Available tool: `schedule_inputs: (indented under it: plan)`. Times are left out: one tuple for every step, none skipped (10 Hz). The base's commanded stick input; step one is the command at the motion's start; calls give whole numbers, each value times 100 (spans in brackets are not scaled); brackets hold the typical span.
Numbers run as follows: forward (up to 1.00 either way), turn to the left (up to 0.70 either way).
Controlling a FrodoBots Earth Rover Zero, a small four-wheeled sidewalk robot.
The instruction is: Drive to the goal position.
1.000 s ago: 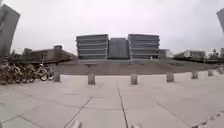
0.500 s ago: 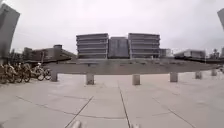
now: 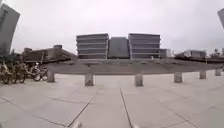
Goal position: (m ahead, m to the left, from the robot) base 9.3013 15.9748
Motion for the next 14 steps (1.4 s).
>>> schedule_inputs:
  plan:
    - [70, 0]
    - [70, 0]
    - [70, 0]
    - [70, 0]
    - [70, 0]
    - [70, 0]
    - [70, 0]
    - [70, 0]
    - [70, 0]
    - [70, 0]
    - [70, 0]
    - [70, 0]
    - [70, 0]
    - [70, 0]
